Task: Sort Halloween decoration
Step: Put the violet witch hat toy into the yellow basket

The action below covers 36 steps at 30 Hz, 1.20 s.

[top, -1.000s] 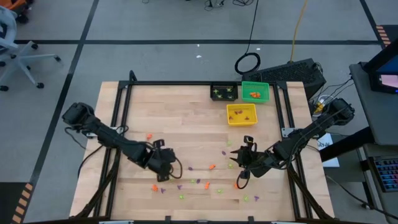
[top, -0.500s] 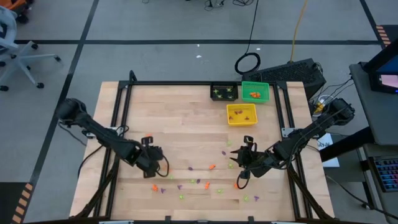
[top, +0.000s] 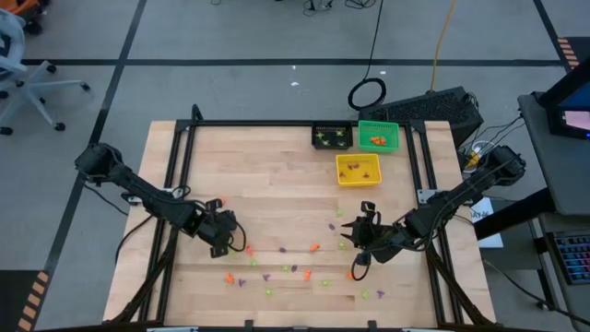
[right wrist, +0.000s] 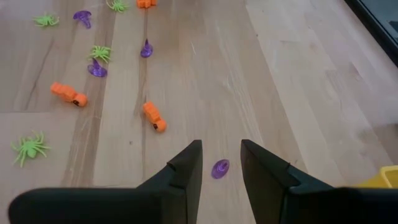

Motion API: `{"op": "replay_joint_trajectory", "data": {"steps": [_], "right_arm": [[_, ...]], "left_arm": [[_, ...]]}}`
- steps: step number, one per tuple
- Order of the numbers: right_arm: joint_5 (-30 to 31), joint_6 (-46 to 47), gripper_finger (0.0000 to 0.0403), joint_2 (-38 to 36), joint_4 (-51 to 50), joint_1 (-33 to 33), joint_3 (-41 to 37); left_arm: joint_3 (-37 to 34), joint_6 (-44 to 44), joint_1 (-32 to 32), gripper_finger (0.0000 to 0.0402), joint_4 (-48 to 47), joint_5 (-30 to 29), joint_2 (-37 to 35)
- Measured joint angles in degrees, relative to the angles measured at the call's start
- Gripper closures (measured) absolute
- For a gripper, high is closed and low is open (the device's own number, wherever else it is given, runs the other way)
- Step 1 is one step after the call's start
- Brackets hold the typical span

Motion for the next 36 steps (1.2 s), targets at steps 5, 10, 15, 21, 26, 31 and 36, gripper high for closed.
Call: {"op": "replay_joint_trajectory", "data": {"steps": [5,10,15,21,26,31,36], "right_arm": [[0.00,0.01,0.0307,0.00,0.03,0.00,0.00],[0.01,0.00,0.0307,0.00,0.01,0.00,0.00],[0.00,0.01,0.0307,0.00,0.01,0.00,0.00],[0.00,0.01,0.0307,0.00,-0.01,0.02,0.00],[0.00,0.01,0.0307,0.00,-0.01,0.00,0.00],[0.00,0.00,0.0307,0.00,-0.01,0.01,0.00],[0.00,0.01,0.0307,0.00,-0.02,0.00,0.00]], "left_arm": [[-2.71,-0.04,0.80,0.0243,4.72,0.01,0.00],[-3.69,-1.57,0.81,0.0264,4.80,0.23,-0.05],[-3.85,-1.54,0.82,0.0305,5.64,0.72,-0.05],[-3.94,-1.53,0.82,0.0338,7.77,1.08,0.02],[-3.94,-1.53,0.82,0.0364,8.21,0.92,0.04],[-3.94,-1.55,0.82,0.0396,9.15,0.35,0.04],[-3.94,-1.50,0.80,0.0396,10.08,0.21,0.05]]}}
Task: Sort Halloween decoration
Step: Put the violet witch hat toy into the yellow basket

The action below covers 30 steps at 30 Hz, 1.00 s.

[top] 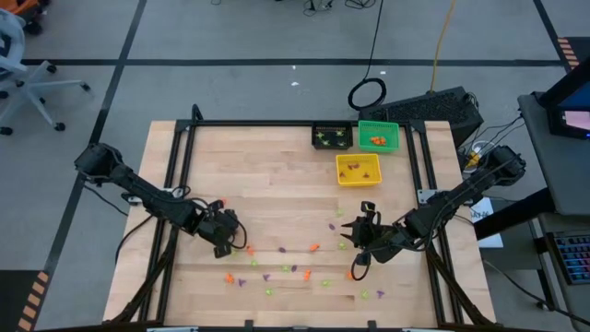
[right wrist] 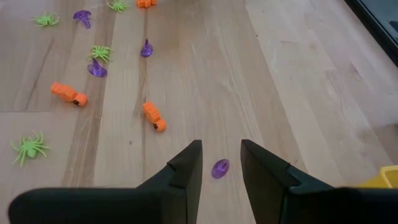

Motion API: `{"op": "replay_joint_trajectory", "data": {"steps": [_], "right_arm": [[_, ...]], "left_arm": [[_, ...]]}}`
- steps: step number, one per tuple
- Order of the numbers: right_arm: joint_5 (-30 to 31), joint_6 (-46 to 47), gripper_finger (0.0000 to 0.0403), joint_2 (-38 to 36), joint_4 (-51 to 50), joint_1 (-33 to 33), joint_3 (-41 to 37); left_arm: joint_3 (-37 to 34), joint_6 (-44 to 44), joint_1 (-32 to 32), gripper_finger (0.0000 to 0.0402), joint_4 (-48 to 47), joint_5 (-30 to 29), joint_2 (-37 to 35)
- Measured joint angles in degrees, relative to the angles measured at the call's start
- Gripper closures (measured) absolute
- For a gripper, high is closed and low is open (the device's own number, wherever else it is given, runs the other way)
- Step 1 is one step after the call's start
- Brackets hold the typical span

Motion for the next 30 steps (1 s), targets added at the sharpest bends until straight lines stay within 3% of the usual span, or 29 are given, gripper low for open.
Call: {"op": "replay_joint_trajectory", "data": {"steps": [5,9,16,23,30], "right_arm": [[0.00,-0.02,0.0307,0.00,-0.01,0.00,0.00],[0.02,-0.24,0.0307,0.00,-0.01,-0.01,0.00],[0.24,-0.47,0.0307,0.00,0.06,-0.12,0.00],[0.26,-0.87,0.0307,0.00,0.10,-0.13,0.00],[0.26,-1.33,0.0307,0.00,0.10,-0.13,0.00]], "left_arm": [[0.07,2.01,0.02,0.0397,5.89,-0.62,0.00],[0.11,5.63,0.02,0.0397,11.33,-5.11,-0.49],[0.15,19.01,0.38,0.0398,29.65,-11.18,-1.36],[0.22,35.48,4.03,0.0398,48.79,-7.91,-1.36],[0.21,39.61,9.90,0.0398,60.85,-0.93,-1.36]]}}
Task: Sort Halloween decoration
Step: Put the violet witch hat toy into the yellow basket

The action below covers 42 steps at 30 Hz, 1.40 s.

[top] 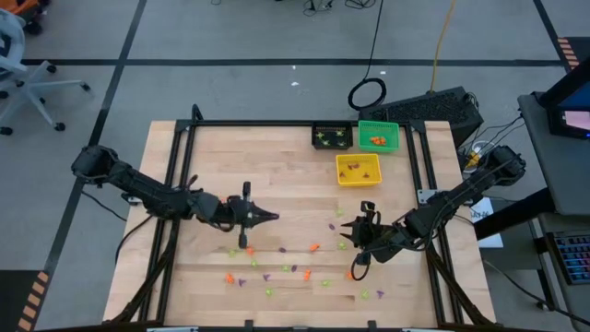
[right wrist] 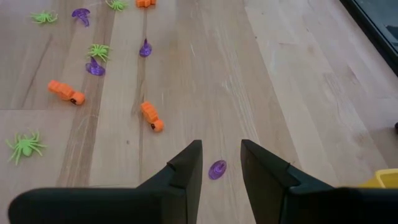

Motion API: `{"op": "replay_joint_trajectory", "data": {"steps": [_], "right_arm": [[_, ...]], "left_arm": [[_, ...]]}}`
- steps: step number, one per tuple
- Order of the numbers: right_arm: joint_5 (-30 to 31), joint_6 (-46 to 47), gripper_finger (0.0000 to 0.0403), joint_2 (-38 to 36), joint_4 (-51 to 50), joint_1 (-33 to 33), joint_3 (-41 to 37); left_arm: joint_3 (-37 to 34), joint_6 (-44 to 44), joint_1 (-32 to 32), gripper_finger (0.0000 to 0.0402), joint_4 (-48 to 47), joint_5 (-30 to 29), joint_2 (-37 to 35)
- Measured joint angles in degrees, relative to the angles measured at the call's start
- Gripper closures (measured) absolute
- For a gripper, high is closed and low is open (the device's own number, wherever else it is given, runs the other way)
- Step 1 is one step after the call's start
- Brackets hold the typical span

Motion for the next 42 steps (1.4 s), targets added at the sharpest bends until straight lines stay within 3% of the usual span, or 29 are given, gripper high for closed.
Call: {"op": "replay_joint_trajectory", "data": {"steps": [15,23,31,36,42], "right_arm": [[0.02,-0.20,0.0307,0.00,0.00,0.00,0.00],[0.02,-0.55,0.0307,0.00,0.00,0.00,0.00],[0.02,-1.05,0.0307,0.00,0.00,0.00,0.00],[0.02,-1.05,0.0307,0.00,0.01,0.00,0.00],[0.02,-1.05,0.0307,0.00,0.01,-0.01,0.00]], "left_arm": [[-0.01,-2.83,2.80,0.0398,15.29,0.95,7.17],[-0.01,12.99,2.84,0.0398,16.10,2.11,8.41],[-0.01,34.82,2.80,0.0398,16.05,4.14,8.41],[-0.01,48.17,2.80,0.0398,16.03,8.46,8.41],[-0.01,56.56,2.73,0.0398,16.03,9.81,8.41]]}}
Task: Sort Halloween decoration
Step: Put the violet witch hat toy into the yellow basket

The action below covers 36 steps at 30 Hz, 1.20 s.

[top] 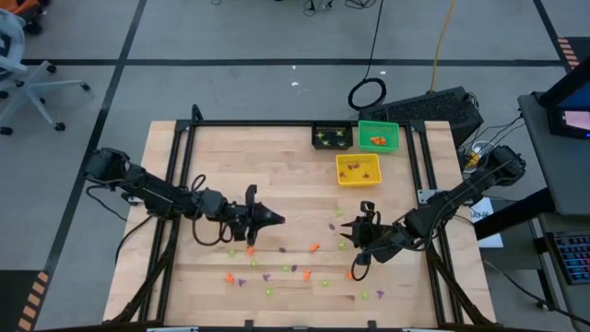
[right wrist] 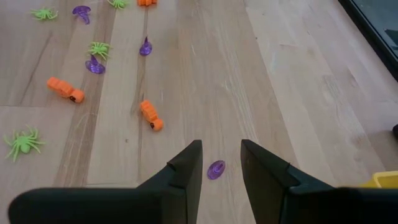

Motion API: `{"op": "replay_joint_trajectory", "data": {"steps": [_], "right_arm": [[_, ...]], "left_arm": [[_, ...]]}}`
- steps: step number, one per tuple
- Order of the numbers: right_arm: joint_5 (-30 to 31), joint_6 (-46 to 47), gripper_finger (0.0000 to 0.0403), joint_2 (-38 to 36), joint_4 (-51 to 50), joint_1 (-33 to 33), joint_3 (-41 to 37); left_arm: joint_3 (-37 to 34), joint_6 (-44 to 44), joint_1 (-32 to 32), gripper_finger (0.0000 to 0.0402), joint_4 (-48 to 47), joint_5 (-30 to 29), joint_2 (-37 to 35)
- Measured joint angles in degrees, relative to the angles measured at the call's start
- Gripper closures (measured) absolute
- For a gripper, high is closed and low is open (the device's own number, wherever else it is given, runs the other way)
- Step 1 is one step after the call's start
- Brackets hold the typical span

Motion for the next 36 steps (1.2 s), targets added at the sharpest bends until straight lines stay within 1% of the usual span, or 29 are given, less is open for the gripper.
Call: {"op": "replay_joint_trajectory", "data": {"steps": [6,19,24,29,36], "right_arm": [[0.00,0.00,0.0307,0.00,0.00,0.01,0.00],[0.00,0.00,0.0307,0.00,0.01,0.01,0.00],[0.00,0.00,0.0307,0.00,0.00,0.01,0.00],[0.00,0.00,0.0307,0.00,0.00,0.01,0.00],[0.00,-1.15,0.0307,0.00,-0.01,0.01,0.00]], "left_arm": [[0.00,7.35,0.00,0.0398,-0.08,0.02,0.00],[0.00,7.23,0.00,0.0398,-0.09,0.02,-0.02],[0.00,1.86,0.00,0.0398,-0.09,0.02,-0.02],[0.00,1.07,0.00,0.0398,-0.10,0.02,-0.02],[1.21,-7.46,0.02,0.0398,-0.13,-0.06,-0.02]]}}
